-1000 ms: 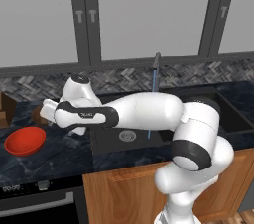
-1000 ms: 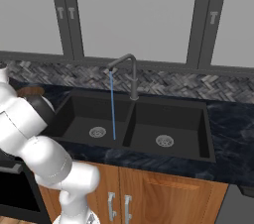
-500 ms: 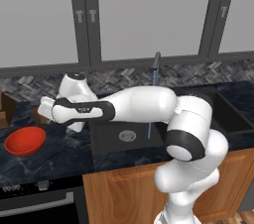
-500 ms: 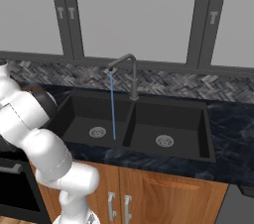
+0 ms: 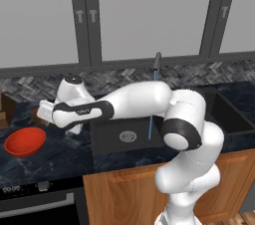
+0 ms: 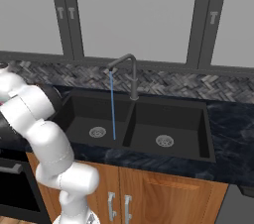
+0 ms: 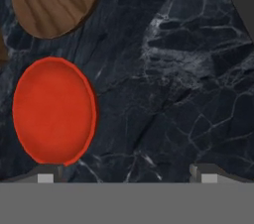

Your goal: Rinse each bowl for a few seconds and place them down in the sink or on the counter.

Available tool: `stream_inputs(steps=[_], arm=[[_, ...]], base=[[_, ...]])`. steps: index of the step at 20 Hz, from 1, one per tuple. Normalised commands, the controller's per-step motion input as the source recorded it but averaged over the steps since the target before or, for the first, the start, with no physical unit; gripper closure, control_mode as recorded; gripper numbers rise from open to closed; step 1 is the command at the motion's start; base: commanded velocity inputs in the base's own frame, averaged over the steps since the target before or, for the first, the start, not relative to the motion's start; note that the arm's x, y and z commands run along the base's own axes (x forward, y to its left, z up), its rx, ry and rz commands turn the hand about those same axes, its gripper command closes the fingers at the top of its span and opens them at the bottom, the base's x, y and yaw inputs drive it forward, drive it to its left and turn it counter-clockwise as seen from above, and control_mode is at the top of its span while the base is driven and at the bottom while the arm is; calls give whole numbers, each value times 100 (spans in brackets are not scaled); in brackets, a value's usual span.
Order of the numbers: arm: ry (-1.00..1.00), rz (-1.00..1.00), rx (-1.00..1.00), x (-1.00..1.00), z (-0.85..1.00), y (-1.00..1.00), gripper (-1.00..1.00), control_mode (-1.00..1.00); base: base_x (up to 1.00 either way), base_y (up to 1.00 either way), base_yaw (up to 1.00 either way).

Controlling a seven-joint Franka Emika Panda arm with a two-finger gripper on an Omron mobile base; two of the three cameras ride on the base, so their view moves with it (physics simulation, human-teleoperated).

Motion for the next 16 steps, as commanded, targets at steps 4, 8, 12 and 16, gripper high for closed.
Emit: stream_inputs(steps=[4,8,12,16], arm=[[-1,0,-1,10,-12,17,-100,-100],[0,0,0,7,-12,20,-100,-100],[0,0,0,2,-12,17,-100,-100],[0,0,0,0,-20,15,-100,-100]], base=[[0,0,0],[0,0,0],[0,0,0],[0,0,0]])
